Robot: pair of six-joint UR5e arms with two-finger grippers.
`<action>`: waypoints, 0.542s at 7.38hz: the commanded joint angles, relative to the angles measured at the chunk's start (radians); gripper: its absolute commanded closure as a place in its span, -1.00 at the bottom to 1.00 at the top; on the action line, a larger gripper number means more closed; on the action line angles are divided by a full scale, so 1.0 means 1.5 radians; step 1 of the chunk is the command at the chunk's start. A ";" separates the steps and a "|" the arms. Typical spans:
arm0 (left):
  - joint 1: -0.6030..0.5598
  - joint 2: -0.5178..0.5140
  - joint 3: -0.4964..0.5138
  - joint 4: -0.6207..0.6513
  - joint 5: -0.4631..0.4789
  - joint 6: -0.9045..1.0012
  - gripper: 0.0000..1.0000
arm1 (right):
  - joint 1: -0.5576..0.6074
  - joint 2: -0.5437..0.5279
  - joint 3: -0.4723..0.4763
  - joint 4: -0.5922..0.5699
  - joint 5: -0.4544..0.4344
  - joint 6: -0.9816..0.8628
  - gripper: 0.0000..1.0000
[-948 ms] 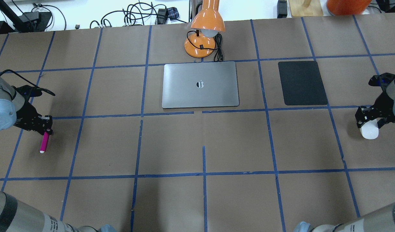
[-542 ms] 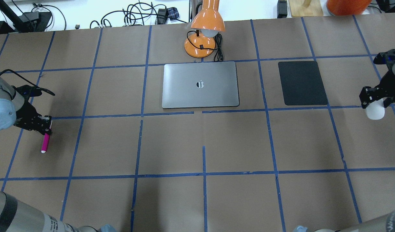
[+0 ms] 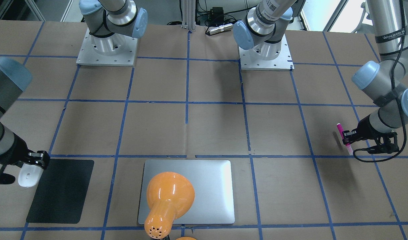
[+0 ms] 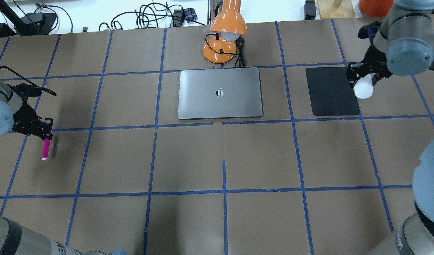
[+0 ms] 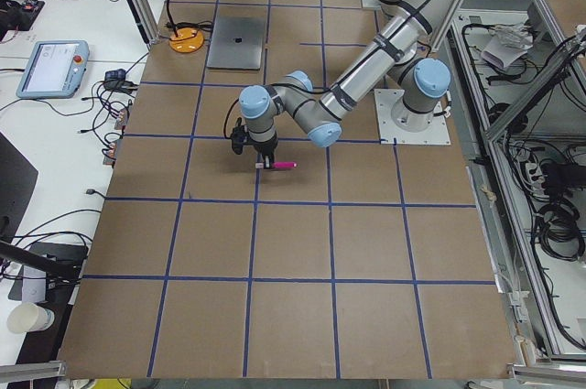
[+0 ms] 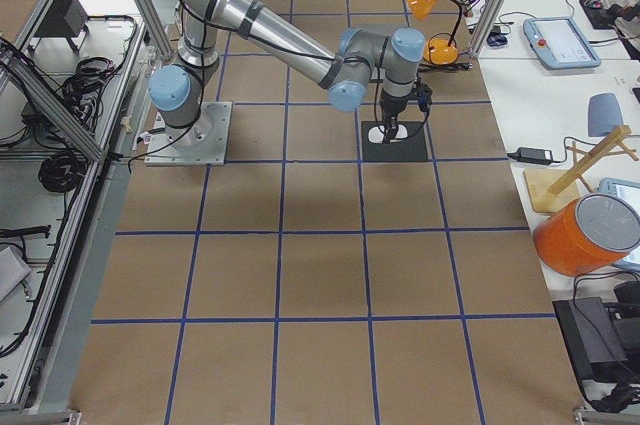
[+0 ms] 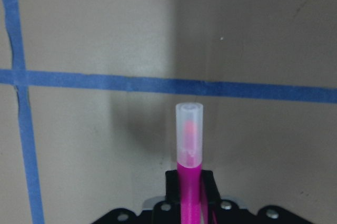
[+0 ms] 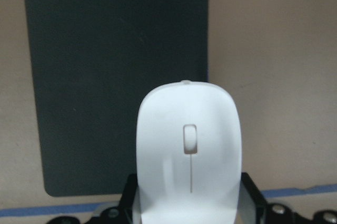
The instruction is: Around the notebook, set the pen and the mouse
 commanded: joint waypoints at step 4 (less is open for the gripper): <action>-0.159 0.027 0.012 -0.011 0.000 -0.417 1.00 | 0.041 0.084 -0.041 0.025 0.031 0.087 -0.25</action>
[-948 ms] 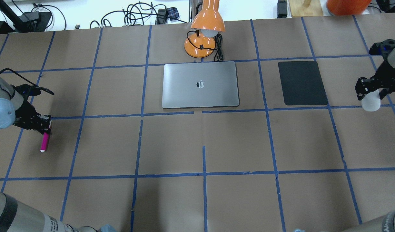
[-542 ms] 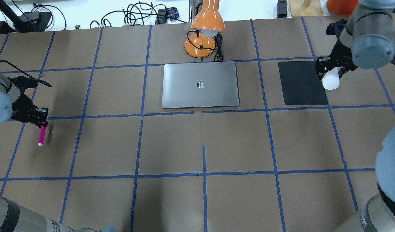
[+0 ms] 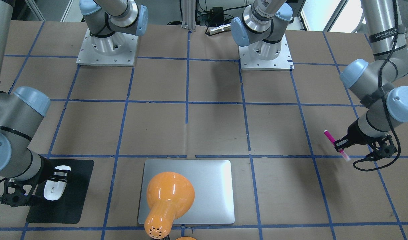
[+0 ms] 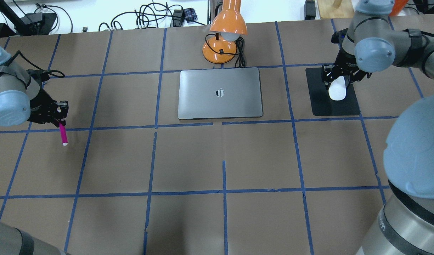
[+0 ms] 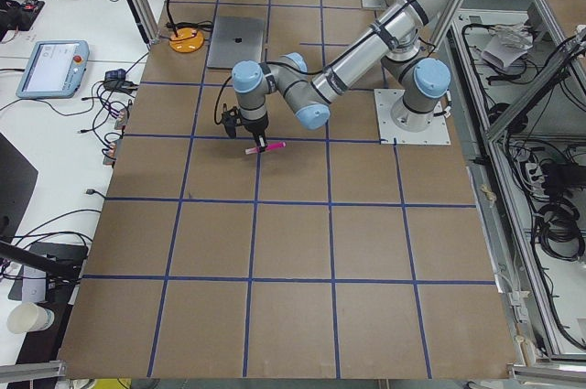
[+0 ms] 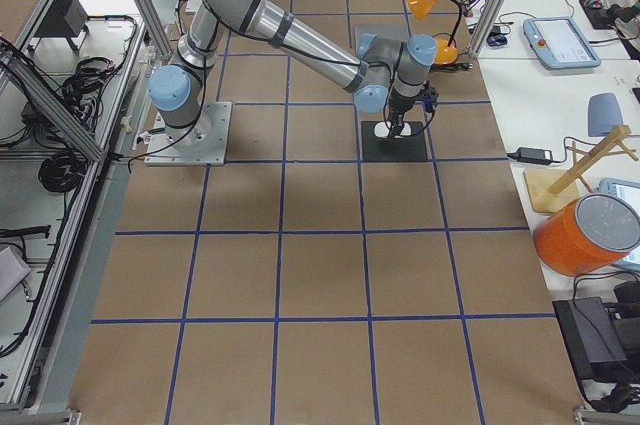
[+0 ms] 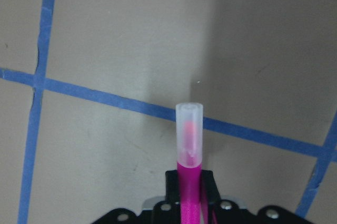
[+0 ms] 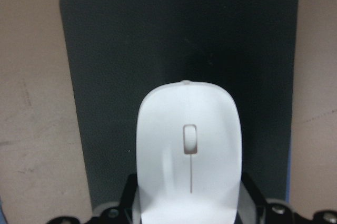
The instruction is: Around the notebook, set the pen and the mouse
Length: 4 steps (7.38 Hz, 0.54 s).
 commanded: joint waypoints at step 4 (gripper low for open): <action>-0.263 0.010 -0.002 -0.010 -0.033 -0.491 1.00 | 0.000 0.027 -0.004 -0.008 0.016 0.024 -1.00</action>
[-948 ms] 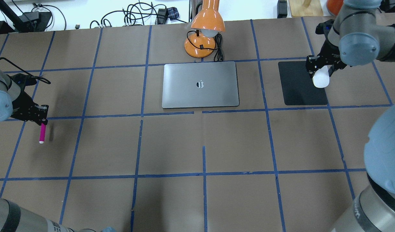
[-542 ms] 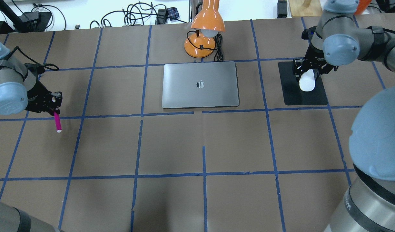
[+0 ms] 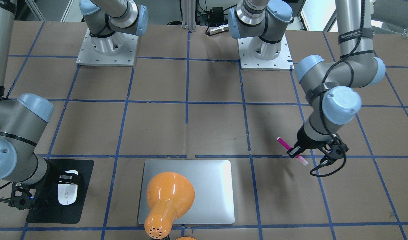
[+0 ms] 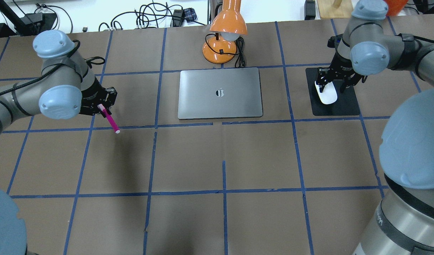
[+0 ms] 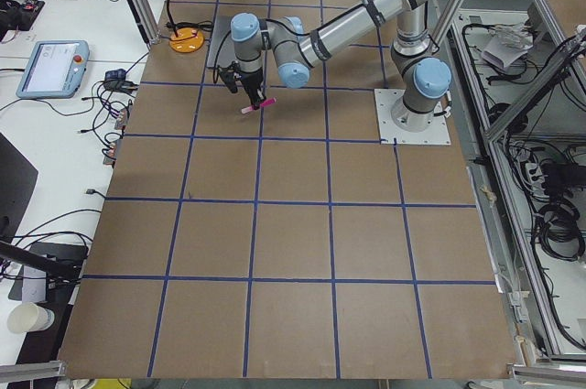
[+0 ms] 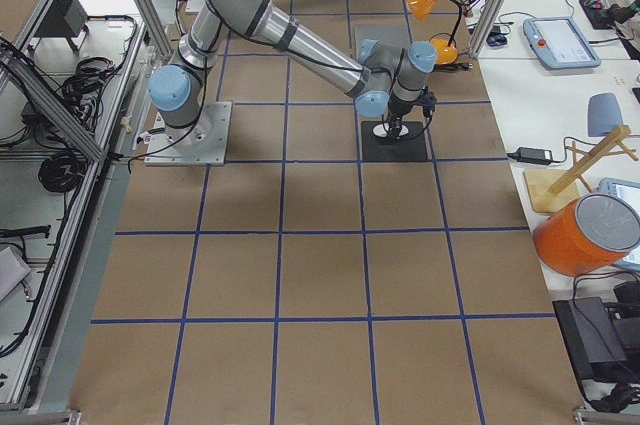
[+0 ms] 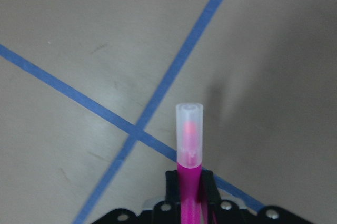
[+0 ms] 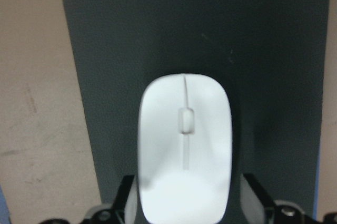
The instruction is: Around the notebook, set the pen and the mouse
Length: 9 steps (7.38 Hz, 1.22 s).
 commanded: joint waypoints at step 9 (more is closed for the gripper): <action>-0.318 -0.052 0.014 0.030 -0.086 -0.768 1.00 | 0.106 -0.200 -0.113 0.276 0.079 0.000 -1.00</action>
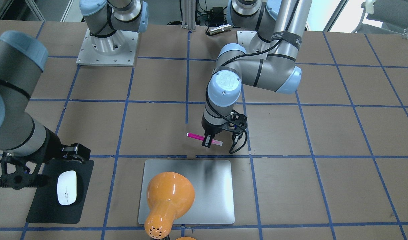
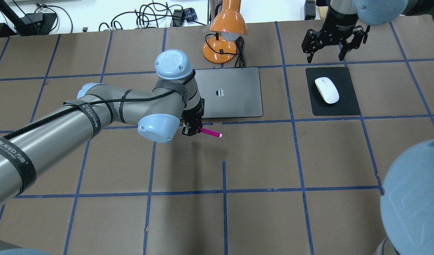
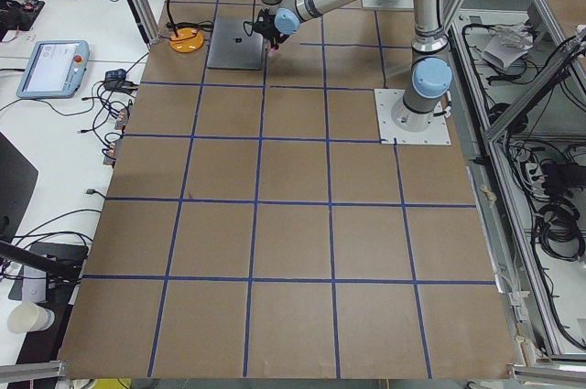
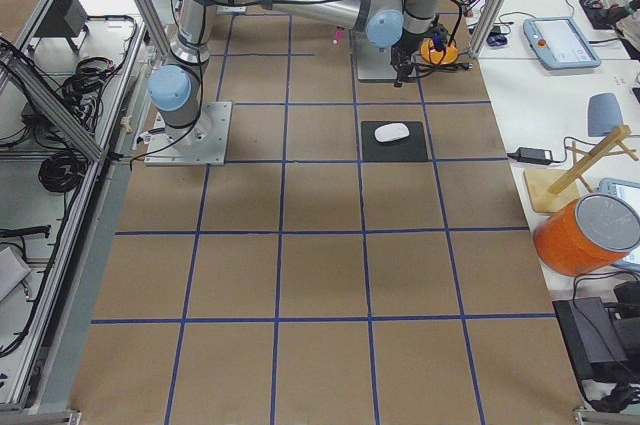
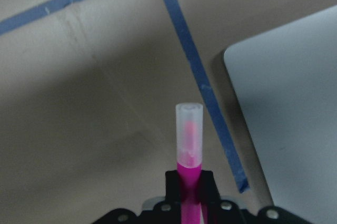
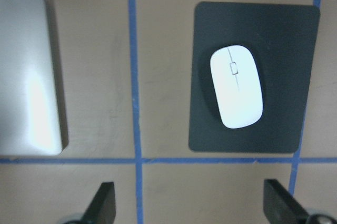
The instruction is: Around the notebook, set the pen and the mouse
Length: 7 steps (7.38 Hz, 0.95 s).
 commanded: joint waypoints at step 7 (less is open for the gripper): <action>-0.064 -0.040 0.008 0.020 -0.004 -0.164 1.00 | 0.030 -0.184 0.057 0.091 -0.023 0.048 -1.00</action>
